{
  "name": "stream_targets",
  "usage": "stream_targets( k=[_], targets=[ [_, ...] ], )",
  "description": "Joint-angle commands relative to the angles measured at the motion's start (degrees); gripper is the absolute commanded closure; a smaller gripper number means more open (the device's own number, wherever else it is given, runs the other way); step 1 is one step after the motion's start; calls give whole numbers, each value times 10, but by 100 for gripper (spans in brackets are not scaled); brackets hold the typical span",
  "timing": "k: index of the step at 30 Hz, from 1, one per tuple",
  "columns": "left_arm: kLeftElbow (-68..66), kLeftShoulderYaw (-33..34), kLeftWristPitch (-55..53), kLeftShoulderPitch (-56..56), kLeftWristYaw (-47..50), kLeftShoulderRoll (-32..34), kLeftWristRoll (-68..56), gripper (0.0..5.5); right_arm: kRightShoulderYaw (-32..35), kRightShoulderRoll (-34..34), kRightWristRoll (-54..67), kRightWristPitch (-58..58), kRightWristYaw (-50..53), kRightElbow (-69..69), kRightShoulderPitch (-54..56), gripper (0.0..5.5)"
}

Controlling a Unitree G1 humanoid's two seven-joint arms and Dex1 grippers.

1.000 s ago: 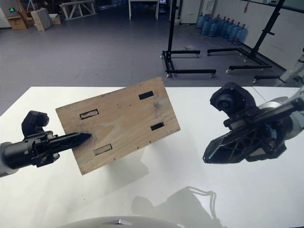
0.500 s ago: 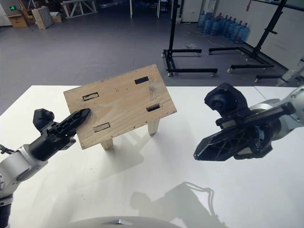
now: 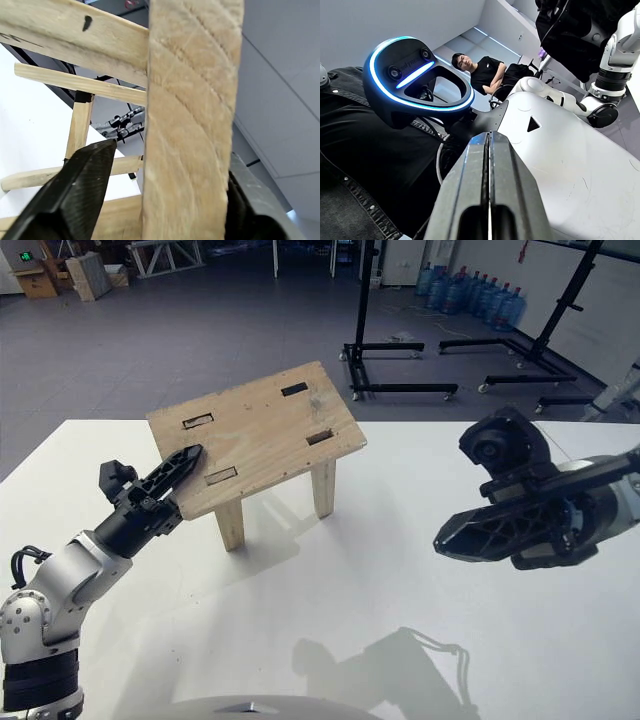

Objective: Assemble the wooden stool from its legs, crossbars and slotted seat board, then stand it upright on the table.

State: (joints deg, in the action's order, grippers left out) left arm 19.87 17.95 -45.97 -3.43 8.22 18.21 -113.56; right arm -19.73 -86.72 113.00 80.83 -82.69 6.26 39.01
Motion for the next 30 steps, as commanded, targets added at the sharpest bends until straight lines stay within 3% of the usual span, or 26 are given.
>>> stream_targets(
  k=[1, 5, 12, 14, 16, 18, 21, 24, 30],
  targets=[
    [-15, 16, -2, -32, 12, -8, 6, 206, 22, 3, 0, 5, -6, -17, -20, 550],
    [-43, 30, -16, -53, 9, 9, 6, 152, 36, 19, 0, 4, 4, -30, -26, 550],
    [-50, 29, -39, -48, -16, 49, 7, 147, 75, 88, 0, -9, 63, -60, -17, 550],
    [-28, 23, -50, -29, -48, 75, 38, 147, 132, 136, 0, -50, 128, -52, -34, 550],
    [16, 13, -48, 2, -107, 96, 130, 147, 209, 220, 0, -121, 261, -47, -55, 550],
    [74, -5, -20, 47, -178, 108, 249, 147, 284, 329, -15, -277, 406, 122, -227, 550],
    [155, -39, 77, 118, -269, 102, 432, 147, 317, 495, -204, -451, 547, 234, -342, 550],
    [201, -73, 187, 112, -279, 53, 567, 147, 262, 618, -479, -615, 610, 239, -356, 550],
    [127, -160, 359, 31, -182, -28, 846, 147, 170, 723, -853, -826, 720, 100, -292, 550]
  ],
)
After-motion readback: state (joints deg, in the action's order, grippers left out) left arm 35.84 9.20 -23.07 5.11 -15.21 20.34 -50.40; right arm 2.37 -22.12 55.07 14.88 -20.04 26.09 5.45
